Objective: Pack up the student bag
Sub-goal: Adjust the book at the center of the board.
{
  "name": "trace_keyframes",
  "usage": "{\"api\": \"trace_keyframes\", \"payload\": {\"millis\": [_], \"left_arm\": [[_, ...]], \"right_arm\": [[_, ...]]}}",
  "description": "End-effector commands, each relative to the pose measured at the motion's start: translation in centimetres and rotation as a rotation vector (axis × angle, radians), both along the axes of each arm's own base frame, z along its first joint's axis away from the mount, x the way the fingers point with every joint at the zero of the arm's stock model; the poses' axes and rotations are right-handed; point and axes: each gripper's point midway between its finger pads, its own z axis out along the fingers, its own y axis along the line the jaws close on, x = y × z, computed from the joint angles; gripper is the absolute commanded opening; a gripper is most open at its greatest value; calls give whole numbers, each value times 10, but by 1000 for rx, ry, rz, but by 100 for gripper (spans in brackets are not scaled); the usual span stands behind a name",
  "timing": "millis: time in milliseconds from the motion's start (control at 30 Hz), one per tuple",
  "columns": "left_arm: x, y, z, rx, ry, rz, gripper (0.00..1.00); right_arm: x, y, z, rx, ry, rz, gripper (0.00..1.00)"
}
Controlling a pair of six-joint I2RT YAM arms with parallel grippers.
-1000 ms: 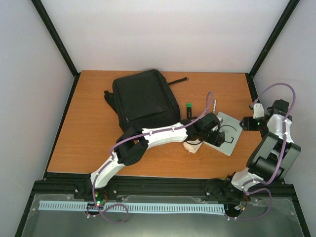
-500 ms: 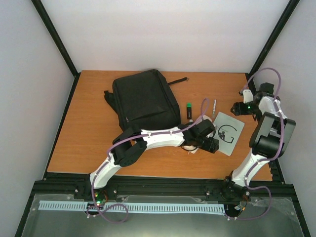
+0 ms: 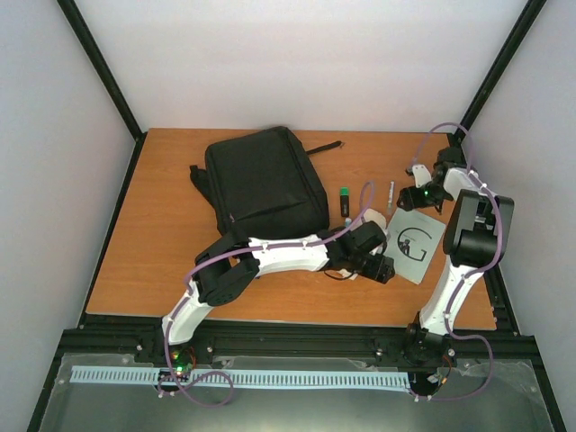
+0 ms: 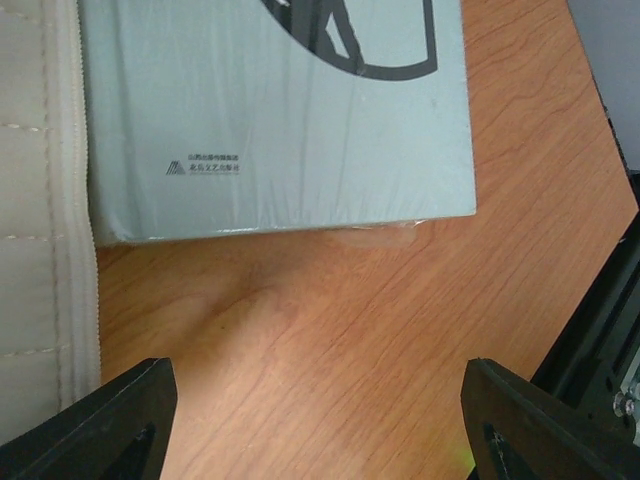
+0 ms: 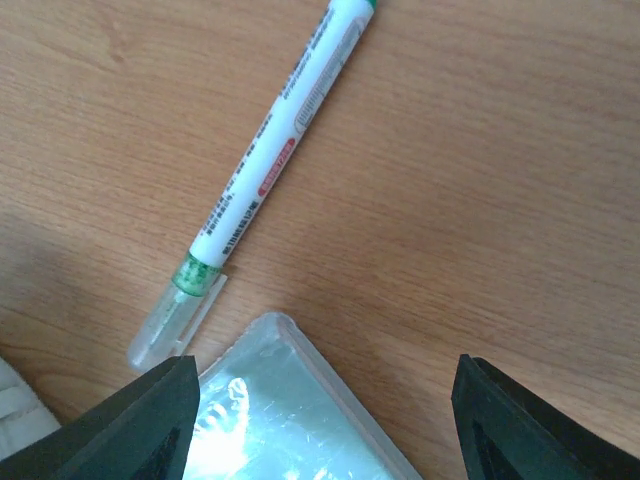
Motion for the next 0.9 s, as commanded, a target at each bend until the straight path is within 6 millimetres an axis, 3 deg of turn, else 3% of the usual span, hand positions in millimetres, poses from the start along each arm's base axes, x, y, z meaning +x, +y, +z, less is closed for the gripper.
{"api": "trace_keyframes", "payload": {"millis": [0,300,533,867], "left_arm": [[-3,-3,27,-57,-19,14,80],[-3,1,25,-49,-14,22,80],[-4,1,22,-49,0,37,80],[-6,-1,19,-56,11,36,80]], "right_arm": [[1,4,-11,-3,19,40,71],[-28,26,-32,51,73,192,51],[-62,35,-43,53,99,311,49],[-102,55,-33,127,103,384,50]]}}
